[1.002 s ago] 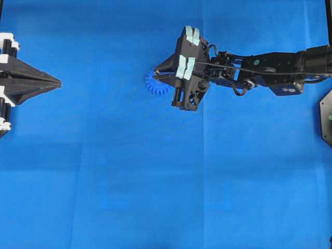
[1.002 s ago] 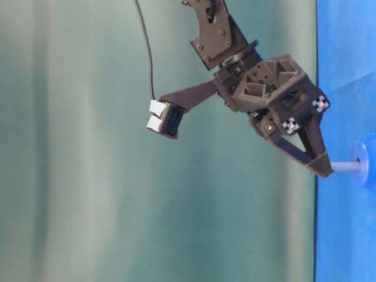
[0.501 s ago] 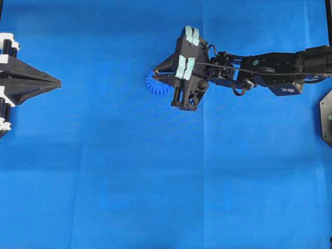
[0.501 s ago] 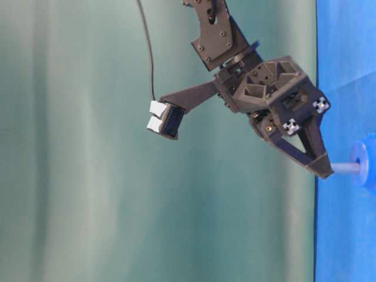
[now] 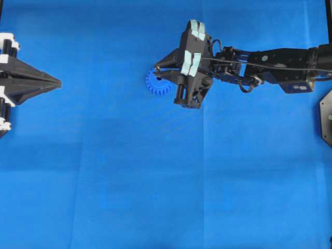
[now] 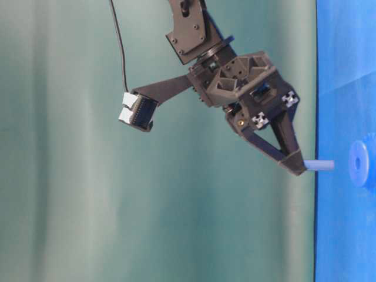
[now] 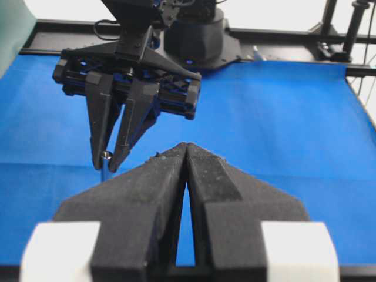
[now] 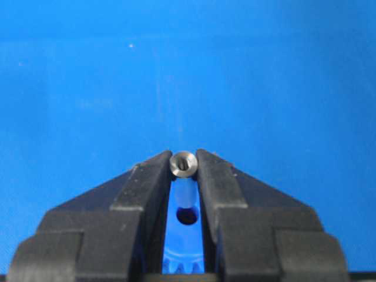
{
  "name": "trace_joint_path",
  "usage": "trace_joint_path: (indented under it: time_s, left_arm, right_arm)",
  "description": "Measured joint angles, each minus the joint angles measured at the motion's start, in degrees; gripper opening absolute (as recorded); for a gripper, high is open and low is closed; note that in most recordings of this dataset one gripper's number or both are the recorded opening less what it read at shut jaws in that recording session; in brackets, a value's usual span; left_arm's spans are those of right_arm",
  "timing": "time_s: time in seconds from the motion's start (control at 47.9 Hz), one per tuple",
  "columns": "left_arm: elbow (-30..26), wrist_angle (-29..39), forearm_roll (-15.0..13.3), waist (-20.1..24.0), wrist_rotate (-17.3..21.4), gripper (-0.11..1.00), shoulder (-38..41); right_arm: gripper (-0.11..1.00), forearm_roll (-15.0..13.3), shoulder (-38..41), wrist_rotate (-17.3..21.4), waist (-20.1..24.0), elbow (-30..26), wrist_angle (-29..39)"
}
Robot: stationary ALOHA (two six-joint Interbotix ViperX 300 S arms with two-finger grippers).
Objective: Insert the shaft placed at a random location into the center hole of the small gear at another random location.
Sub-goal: 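Carry the shaft with the right gripper over the blue gear's center hole, then lower the shaft into the gear hole and open the right gripper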
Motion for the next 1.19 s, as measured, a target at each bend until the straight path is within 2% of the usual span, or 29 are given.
trace_joint_path:
  time_s: [1.19]
  left_arm:
    - [0.26, 0.0, 0.0, 0.0, 0.0, 0.0, 0.0]
  right_arm:
    - [0.03, 0.18, 7.91, 0.09, 0.0, 0.7, -6.33]
